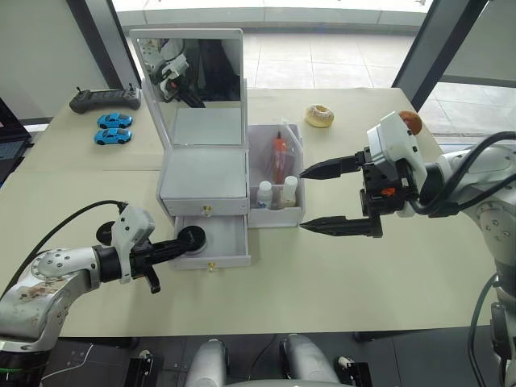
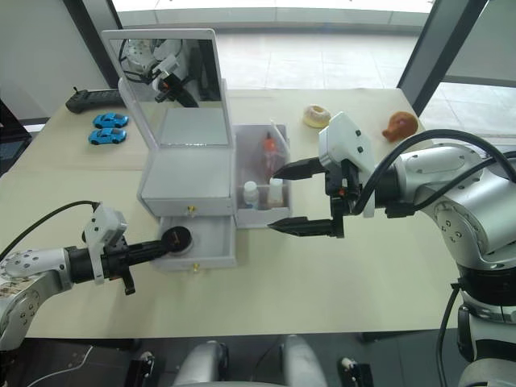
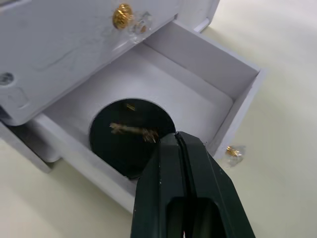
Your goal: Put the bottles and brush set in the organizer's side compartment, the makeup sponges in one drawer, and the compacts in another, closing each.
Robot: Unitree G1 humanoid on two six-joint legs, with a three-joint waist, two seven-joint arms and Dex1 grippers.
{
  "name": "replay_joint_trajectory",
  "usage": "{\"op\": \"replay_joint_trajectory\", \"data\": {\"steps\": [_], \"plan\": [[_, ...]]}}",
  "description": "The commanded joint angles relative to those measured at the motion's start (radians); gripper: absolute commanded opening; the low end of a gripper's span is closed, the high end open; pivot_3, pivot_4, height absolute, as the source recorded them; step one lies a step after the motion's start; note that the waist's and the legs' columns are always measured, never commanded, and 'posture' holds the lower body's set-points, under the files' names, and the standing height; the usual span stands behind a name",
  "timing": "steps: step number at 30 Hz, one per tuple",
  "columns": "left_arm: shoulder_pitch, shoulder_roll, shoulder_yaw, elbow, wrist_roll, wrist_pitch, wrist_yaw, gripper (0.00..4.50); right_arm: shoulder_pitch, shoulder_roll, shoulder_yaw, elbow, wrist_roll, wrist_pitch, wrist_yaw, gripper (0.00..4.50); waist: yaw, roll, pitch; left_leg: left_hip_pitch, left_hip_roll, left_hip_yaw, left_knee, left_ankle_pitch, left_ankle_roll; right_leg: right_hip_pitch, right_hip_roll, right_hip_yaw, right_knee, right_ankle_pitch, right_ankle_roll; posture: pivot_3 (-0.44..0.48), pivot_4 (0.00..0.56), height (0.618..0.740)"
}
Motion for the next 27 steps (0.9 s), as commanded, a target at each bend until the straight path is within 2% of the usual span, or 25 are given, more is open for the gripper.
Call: {"op": "replay_joint_trajectory", "data": {"steps": [1, 6, 10, 13, 15, 17, 21, 22, 23, 27], "plan": [[-0.01, 0.012, 0.03, -0.018, -0.024, -0.004, -0.016, 0.02, -0.011, -0.008, -0.028, -0.02, 0.0, -0.022, -0.001, 4.5, 0.0, 0.0, 0.0, 0.0, 0.0, 0.0, 0.0, 0.0, 0.0, 0.0, 0.0, 0.0, 0.0, 0.0, 0.0, 0.0, 0.15, 0.74], [-0.029, 0.023, 0.108, -0.002, -0.081, 0.016, -0.031, 0.02, -0.015, -0.005, -0.03, -0.018, 0.008, -0.019, 0.002, 4.5, -0.001, 0.0, 0.0, 0.0, 0.0, 0.0, 0.0, 0.0, 0.0, 0.0, 0.0, 0.0, 0.0, 0.0, 0.0, 0.0, 0.15, 0.74], [-0.013, 0.069, 0.261, 0.078, -0.129, 0.042, -0.064, 0.02, -0.007, -0.025, -0.036, 0.0, 0.019, -0.004, 0.026, 4.5, -0.003, 0.0, 0.0, 0.0, 0.0, 0.0, 0.0, 0.0, 0.0, 0.0, 0.0, 0.0, 0.001, 0.0, 0.0, 0.0, 0.15, 0.74], [0.059, 0.172, 0.361, 0.26, -0.032, -0.04, -0.151, 0.02, 0.033, -0.072, -0.038, 0.047, -0.027, -0.029, 0.054, 4.5, -0.003, 0.0, 0.0, 0.001, 0.001, 0.0, 0.0, 0.0, 0.0, -0.001, 0.0, -0.001, 0.001, 0.0, 0.0, 0.0, 0.15, 0.74], [0.068, 0.209, 0.397, 0.377, 0.009, -0.1, -0.172, 0.02, 0.049, -0.081, -0.041, 0.079, -0.044, -0.038, 0.049, 4.5, -0.002, 0.001, 0.0, 0.002, 0.001, 0.001, -0.001, 0.0, 0.0, -0.001, 0.0, -0.001, 0.0, -0.001, -0.001, 0.0, 0.15, 0.74], [0.053, 0.241, 0.422, 0.511, 0.068, -0.195, -0.169, 0.4, 0.026, -0.039, -0.074, 0.191, -0.046, -0.017, -0.017, 4.5, -0.001, 0.001, 0.001, 0.002, 0.001, 0.001, 0.0, 0.0, 0.0, -0.002, -0.001, -0.001, 0.0, -0.003, -0.003, 0.0, 0.15, 0.74], [0.017, 0.307, 0.464, 0.874, 0.174, -0.437, -0.164, 1.51, 0.102, -0.108, -0.097, 0.437, -0.2, -0.219, 0.048, 4.5, 0.003, -0.001, 0.001, 0.001, 0.001, 0.002, -0.001, 0.0, 0.0, -0.003, -0.002, -0.002, 0.0, -0.003, -0.007, 0.0, 0.15, 0.74], [0.009, 0.318, 0.467, 0.932, 0.182, -0.469, -0.169, 1.66, 0.108, -0.108, -0.113, 0.489, -0.213, -0.252, 0.055, 4.5, 0.004, -0.001, 0.001, 0.001, 0.001, 0.002, -0.001, 0.0, 0.0, -0.003, -0.002, -0.003, -0.001, -0.003, -0.007, 0.0, 0.15, 0.74], [0.002, 0.324, 0.467, 0.973, 0.186, -0.496, -0.177, 2.13, 0.114, -0.11, -0.121, 0.521, -0.222, -0.278, 0.065, 4.5, 0.004, -0.001, 0.001, 0.002, 0.0, 0.003, -0.001, 0.0, 0.0, -0.003, -0.003, -0.003, -0.002, -0.003, -0.006, 0.0, 0.15, 0.74], [-0.012, 0.339, 0.504, 1.145, 0.198, -0.576, -0.154, 3.24, 0.134, -0.112, -0.2, 0.763, -0.263, -0.416, 0.076, 4.5, 0.001, 0.0, 0.001, 0.001, 0.0, 0.007, -0.001, 0.0, 0.0, -0.002, -0.005, -0.001, 0.001, 0.0, -0.002, 0.0, 0.15, 0.74]]}}
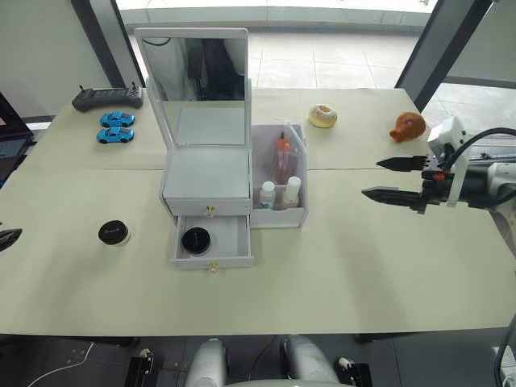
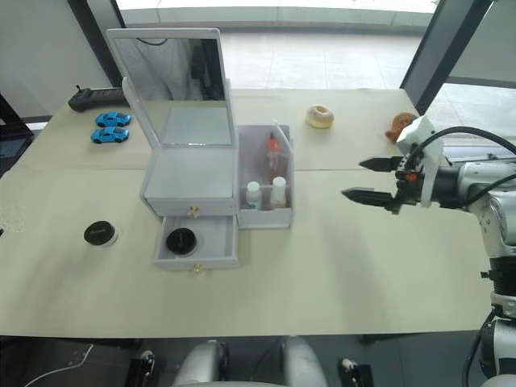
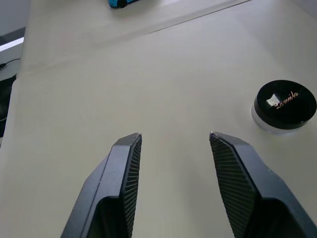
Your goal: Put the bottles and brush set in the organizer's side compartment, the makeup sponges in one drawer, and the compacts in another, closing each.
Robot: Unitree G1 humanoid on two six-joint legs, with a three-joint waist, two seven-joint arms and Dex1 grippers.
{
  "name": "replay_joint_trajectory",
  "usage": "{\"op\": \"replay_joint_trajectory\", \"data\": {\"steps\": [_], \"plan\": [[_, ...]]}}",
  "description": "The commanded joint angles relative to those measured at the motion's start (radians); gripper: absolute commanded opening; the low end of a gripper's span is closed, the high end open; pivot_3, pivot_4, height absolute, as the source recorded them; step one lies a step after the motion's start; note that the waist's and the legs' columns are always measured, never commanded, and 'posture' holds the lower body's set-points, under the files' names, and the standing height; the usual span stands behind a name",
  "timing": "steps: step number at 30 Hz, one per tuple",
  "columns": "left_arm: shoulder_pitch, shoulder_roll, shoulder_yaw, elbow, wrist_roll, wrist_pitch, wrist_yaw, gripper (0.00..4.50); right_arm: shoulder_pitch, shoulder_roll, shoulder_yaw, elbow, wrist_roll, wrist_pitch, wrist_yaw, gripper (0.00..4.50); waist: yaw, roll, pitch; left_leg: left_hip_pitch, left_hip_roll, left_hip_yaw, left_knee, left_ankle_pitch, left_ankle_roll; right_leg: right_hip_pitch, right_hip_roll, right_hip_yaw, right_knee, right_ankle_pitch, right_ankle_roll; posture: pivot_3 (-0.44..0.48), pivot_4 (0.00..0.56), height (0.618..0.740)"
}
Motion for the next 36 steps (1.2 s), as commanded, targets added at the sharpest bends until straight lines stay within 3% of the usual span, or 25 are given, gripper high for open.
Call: {"op": "replay_joint_trajectory", "data": {"steps": [1, 4, 8, 14, 17, 21, 24, 28, 36], "plan": [[0.002, 0.042, 0.072, 0.151, 0.013, -0.101, 0.029, 3.58, 0.021, -0.026, -0.112, 0.221, -0.054, -0.174, 0.009, 4.5, -0.001, 0.0, 0.0, 0.001, 0.001, 0.0, 0.0, 0.0, 0.0, 0.0, 0.001, 0.0, 0.0, 0.0, 0.0, 0.0, 0.15, 0.74], [-0.001, 0.05, 0.088, 0.219, 0.009, -0.144, 0.042, 4.33, 0.044, -0.028, -0.139, 0.357, -0.091, -0.268, 0.015, 4.5, -0.002, -0.001, -0.001, 0.001, 0.001, 0.001, -0.001, 0.0, 0.0, 0.0, 0.001, 0.0, 0.0, 0.0, 0.0, 0.0, 0.15, 0.74], [-0.03, 0.05, 0.085, 0.235, -0.005, -0.155, 0.029, 4.45, 0.045, -0.019, -0.151, 0.406, -0.1, -0.298, 0.049, 4.5, -0.004, 0.002, -0.001, 0.001, 0.001, 0.002, 0.0, 0.0, 0.0, 0.0, 0.001, 0.001, 0.002, 0.0, 0.001, 0.0, 0.15, 0.74], [-0.029, 0.005, 0.083, 0.067, -0.048, -0.066, 0.013, 4.45, 0.032, 0.011, -0.138, 0.256, -0.059, -0.216, 0.074, 4.5, -0.007, 0.004, -0.002, 0.001, 0.002, 0.001, 0.0, 0.0, 0.0, 0.0, 0.004, 0.002, 0.004, -0.002, 0.005, 0.0, 0.15, 0.74], [0.015, -0.044, 0.098, -0.122, -0.092, 0.035, 0.028, 4.45, 0.012, 0.034, -0.111, 0.064, 0.02, -0.076, 0.084, 4.5, -0.007, 0.005, -0.002, 0.001, 0.002, 0.001, 0.0, 0.0, 0.0, 0.0, 0.004, 0.003, 0.004, -0.001, 0.002, 0.0, 0.15, 0.74], [0.115, -0.166, 0.168, -0.404, -0.152, 0.157, 0.129, 4.45, -0.059, 0.042, -0.065, -0.192, 0.191, 0.174, 0.113, 4.5, -0.009, 0.006, -0.002, 0.001, 0.002, 0.001, 0.001, 0.0, 0.0, 0.0, 0.004, 0.004, 0.009, 0.0, 0.001, 0.0, 0.15, 0.74], [0.21, -0.275, 0.191, -0.595, -0.169, 0.215, 0.205, 4.45, -0.152, 0.054, 0.002, -0.286, 0.215, 0.225, 0.135, 4.5, -0.013, 0.005, -0.002, 0.001, 0.002, 0.0, 0.001, 0.0, 0.0, 0.0, 0.003, 0.004, 0.009, 0.0, 0.001, 0.0, 0.15, 0.74], [0.287, -0.403, 0.166, -0.791, -0.199, 0.307, 0.313, 4.45, -0.283, 0.102, 0.133, -0.284, 0.093, 0.119, 0.16, 4.5, -0.01, 0.001, -0.002, 0.002, 0.002, -0.002, 0.001, 0.0, 0.0, 0.0, 0.003, 0.001, 0.008, -0.001, 0.001, 0.0, 0.15, 0.74], [0.292, -0.598, 0.008, -0.888, -0.117, 0.33, 0.514, 4.45, -0.446, 0.216, 0.224, -0.199, 0.007, 0.03, 0.205, 4.5, -0.002, -0.005, -0.005, 0.001, 0.0, -0.004, 0.002, 0.0, 0.0, 0.0, 0.001, 0.001, 0.008, 0.0, 0.0, 0.0, 0.15, 0.74]]}}
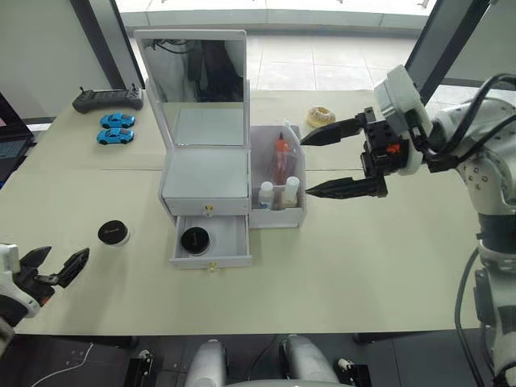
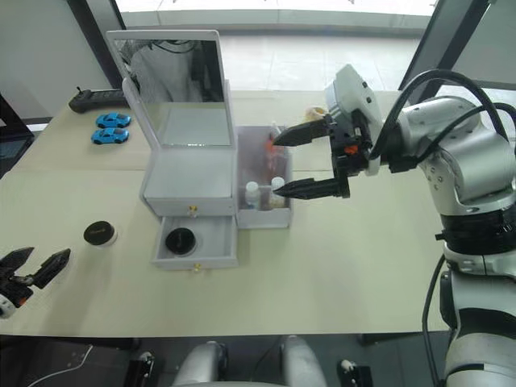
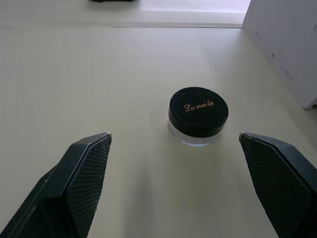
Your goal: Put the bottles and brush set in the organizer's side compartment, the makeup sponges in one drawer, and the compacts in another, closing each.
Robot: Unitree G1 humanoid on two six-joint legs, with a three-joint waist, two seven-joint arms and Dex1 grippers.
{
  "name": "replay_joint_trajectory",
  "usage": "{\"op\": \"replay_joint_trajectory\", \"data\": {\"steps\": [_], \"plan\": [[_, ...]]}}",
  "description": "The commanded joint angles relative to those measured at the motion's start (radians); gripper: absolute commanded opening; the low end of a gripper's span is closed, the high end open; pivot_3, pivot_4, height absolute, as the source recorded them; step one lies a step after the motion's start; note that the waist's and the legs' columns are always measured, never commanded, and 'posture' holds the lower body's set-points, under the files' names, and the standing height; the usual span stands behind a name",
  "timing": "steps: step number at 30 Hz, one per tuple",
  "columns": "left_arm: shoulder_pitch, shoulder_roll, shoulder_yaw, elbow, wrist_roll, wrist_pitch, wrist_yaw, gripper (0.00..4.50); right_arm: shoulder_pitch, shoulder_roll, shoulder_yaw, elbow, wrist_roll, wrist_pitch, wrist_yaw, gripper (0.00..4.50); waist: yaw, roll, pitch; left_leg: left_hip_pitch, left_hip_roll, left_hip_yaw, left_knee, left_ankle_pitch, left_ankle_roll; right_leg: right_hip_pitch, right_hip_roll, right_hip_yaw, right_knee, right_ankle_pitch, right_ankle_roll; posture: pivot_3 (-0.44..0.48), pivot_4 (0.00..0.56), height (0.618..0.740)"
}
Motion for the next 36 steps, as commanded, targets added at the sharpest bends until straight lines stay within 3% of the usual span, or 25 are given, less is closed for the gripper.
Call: {"op": "replay_joint_trajectory", "data": {"steps": [1, 13, 25, 28, 31, 36], "plan": [[-0.022, -0.027, -0.053, -0.027, 0.039, -0.033, 0.058, 4.45, -0.049, 0.026, 0.001, 0.03, -0.035, -0.04, 0.002, 4.5, 0.0, -0.001, -0.001, 0.0, 0.0, 0.0, 0.0, 0.0, 0.0, 0.0, 0.0, 0.0, 0.0, 0.0, 0.0, 0.0, 0.15, 0.74], [-0.204, -0.055, -0.224, 0.152, 0.18, -0.115, 0.174, 4.45, -0.055, 0.064, -0.015, -0.035, -0.032, 0.019, -0.049, 4.5, -0.001, 0.0, -0.001, 0.0, 0.0, -0.003, 0.0, 0.0, 0.0, 0.0, 0.002, -0.001, 0.002, 0.001, -0.001, 0.0, 0.15, 0.74], [-0.324, -0.045, -0.29, 0.272, 0.228, -0.16, 0.184, 4.45, -0.022, 0.073, -0.051, -0.152, 0.031, 0.128, -0.153, 4.5, -0.001, 0.0, -0.001, 0.0, -0.001, -0.004, 0.0, 0.0, 0.0, 0.0, 0.001, -0.001, 0.002, 0.001, -0.001, 0.0, 0.15, 0.74], [-0.337, -0.05, -0.291, 0.271, 0.226, -0.177, 0.195, 3.87, -0.015, 0.073, -0.059, -0.157, 0.049, 0.145, -0.169, 4.5, -0.001, 0.0, -0.001, 0.0, -0.001, -0.004, 0.0, 0.0, 0.0, 0.0, 0.001, -0.001, 0.002, 0.001, -0.001, 0.0, 0.15, 0.74], [-0.335, -0.043, -0.292, 0.254, 0.233, -0.189, 0.203, 3.01, -0.016, 0.072, -0.067, -0.153, 0.074, 0.172, -0.177, 4.5, -0.002, 0.0, -0.001, -0.001, -0.001, -0.004, 0.0, 0.0, 0.0, 0.0, 0.001, -0.001, 0.002, 0.001, -0.001, 0.0, 0.15, 0.74], [-0.31, -0.025, -0.274, 0.185, 0.193, -0.17, 0.164, 2.91, -0.018, 0.07, -0.06, -0.148, 0.067, 0.163, -0.174, 4.5, -0.003, 0.0, -0.001, 0.0, 0.0, -0.004, 0.0, 0.0, 0.0, 0.0, 0.001, -0.001, 0.002, 0.001, -0.001, 0.0, 0.15, 0.74]]}}
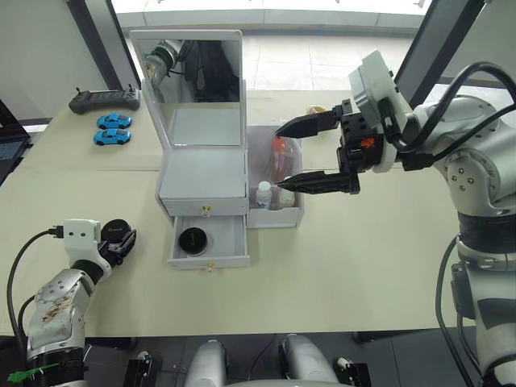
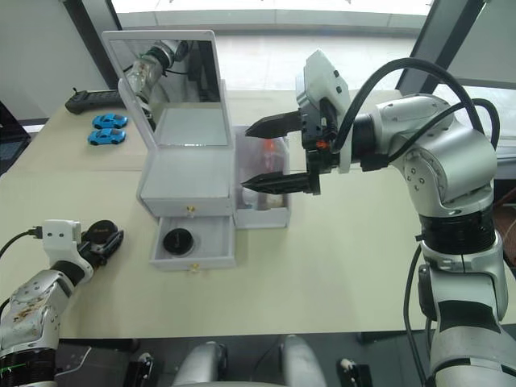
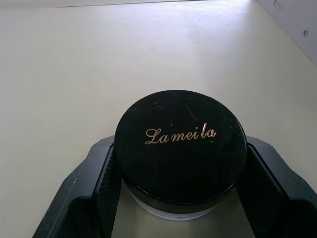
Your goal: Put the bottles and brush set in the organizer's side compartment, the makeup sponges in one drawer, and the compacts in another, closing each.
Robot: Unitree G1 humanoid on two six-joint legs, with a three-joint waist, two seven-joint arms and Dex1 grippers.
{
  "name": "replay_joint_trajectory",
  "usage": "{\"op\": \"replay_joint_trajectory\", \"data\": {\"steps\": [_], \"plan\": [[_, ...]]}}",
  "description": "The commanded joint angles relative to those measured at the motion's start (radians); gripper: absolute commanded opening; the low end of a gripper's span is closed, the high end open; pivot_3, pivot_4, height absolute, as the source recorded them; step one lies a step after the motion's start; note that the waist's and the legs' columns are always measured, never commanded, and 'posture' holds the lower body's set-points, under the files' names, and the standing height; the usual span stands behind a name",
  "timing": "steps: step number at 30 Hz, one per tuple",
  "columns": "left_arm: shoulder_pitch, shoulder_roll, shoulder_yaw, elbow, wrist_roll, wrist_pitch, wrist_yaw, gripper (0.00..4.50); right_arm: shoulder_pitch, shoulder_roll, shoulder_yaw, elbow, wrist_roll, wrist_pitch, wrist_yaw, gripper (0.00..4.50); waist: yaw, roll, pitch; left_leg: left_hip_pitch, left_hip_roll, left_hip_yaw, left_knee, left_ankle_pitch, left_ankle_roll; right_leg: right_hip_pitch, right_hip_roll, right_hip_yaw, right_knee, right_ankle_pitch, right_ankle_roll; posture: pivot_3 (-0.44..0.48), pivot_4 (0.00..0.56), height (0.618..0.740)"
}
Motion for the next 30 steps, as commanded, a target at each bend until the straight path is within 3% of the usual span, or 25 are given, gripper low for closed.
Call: {"op": "replay_joint_trajectory", "data": {"steps": [1, 6, 9, 16, 20, 30], "plan": [[0.013, 0.033, 0.024, -0.122, -0.049, 0.016, -0.04, 2.91, -0.017, -0.004, -0.028, -0.011, 0.012, -0.006, 0.0, 4.5, 0.001, 0.0, 0.0, 0.0, 0.0, 0.0, 0.0, 0.0, 0.0, 0.0, 0.0, 0.0, 0.0, 0.0, 0.0, 0.0, 0.15, 0.74], [0.077, 0.093, 0.016, -0.316, -0.159, 0.099, -0.17, 2.91, -0.021, 0.004, -0.024, -0.003, 0.011, -0.011, 0.003, 4.5, 0.0, 0.0, 0.0, 0.0, 0.0, 0.0, 0.0, 0.0, 0.0, 0.0, 0.0, 0.0, -0.001, 0.0, 0.0, 0.0, 0.15, 0.74], [0.148, 0.151, -0.006, -0.416, -0.163, 0.092, -0.251, 2.91, -0.036, 0.027, -0.019, 0.011, 0.009, -0.014, -0.005, 4.5, -0.003, 0.0, 0.0, 0.0, 0.0, 0.001, -0.001, 0.0, 0.0, 0.0, 0.0, 0.0, -0.001, 0.0, 0.0, 0.0, 0.15, 0.74], [0.204, 0.22, 0.003, -0.527, -0.301, 0.151, -0.401, 2.91, -0.027, 0.036, -0.013, 0.025, 0.002, -0.02, 0.016, 4.5, 0.0, 0.002, 0.002, 0.0, 0.001, 0.001, 0.0, 0.0, 0.0, 0.0, 0.001, 0.0, -0.001, -0.001, 0.0, 0.0, 0.15, 0.74], [0.138, 0.254, -0.071, -0.571, -0.362, 0.234, -0.424, 2.91, -0.013, 0.039, -0.017, 0.018, -0.004, -0.027, 0.004, 4.5, 0.0, 0.003, 0.002, 0.0, 0.0, 0.001, 0.0, 0.0, 0.0, 0.0, 0.001, 0.0, -0.001, -0.001, 0.0, 0.0, 0.15, 0.74], [-0.109, 0.2, -0.353, -0.418, -0.185, 0.177, -0.403, 2.91, 0.073, -0.017, -0.093, -0.078, 0.037, 0.024, -0.065, 4.5, 0.0, 0.004, 0.003, 0.0, 0.0, 0.0, 0.0, 0.0, 0.0, 0.0, 0.003, 0.001, -0.001, -0.001, 0.0, 0.0, 0.15, 0.74]]}}
